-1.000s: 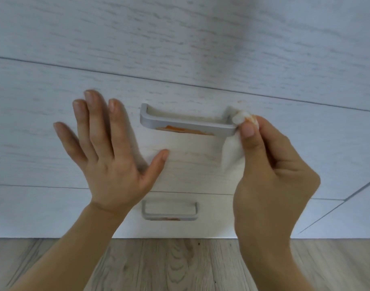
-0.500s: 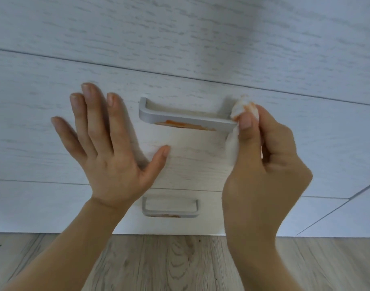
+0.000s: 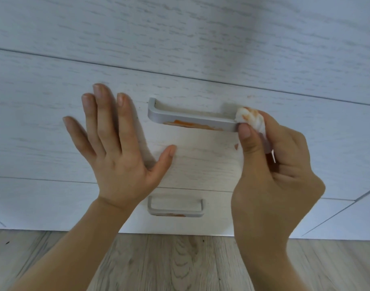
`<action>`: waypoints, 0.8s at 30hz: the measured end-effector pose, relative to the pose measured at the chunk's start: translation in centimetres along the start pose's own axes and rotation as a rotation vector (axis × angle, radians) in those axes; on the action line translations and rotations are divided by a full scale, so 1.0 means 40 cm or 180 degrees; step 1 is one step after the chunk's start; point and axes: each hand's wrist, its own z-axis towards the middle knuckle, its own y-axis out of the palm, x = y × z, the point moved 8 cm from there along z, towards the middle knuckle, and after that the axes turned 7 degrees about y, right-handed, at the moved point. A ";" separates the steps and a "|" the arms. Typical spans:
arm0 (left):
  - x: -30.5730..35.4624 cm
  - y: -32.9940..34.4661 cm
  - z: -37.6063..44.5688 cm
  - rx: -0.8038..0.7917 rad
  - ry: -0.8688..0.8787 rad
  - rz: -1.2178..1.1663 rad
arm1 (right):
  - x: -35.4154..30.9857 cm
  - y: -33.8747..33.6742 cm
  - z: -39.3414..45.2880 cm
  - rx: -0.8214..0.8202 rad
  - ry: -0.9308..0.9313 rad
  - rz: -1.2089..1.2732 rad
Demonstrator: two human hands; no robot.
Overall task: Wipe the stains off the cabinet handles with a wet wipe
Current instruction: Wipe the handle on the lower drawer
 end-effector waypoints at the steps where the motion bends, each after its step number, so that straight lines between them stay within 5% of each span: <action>1: -0.001 0.000 -0.001 0.0012 0.0013 -0.0009 | -0.002 0.000 -0.002 0.0062 -0.0039 0.0036; 17: -0.005 -0.001 -0.009 0.0137 -0.0092 -0.0122 | 0.016 -0.013 -0.033 0.0588 -0.0040 0.0718; 24: -0.005 -0.003 -0.004 0.0334 -0.0129 -0.0058 | -0.017 0.014 -0.052 0.0532 -0.0393 0.0096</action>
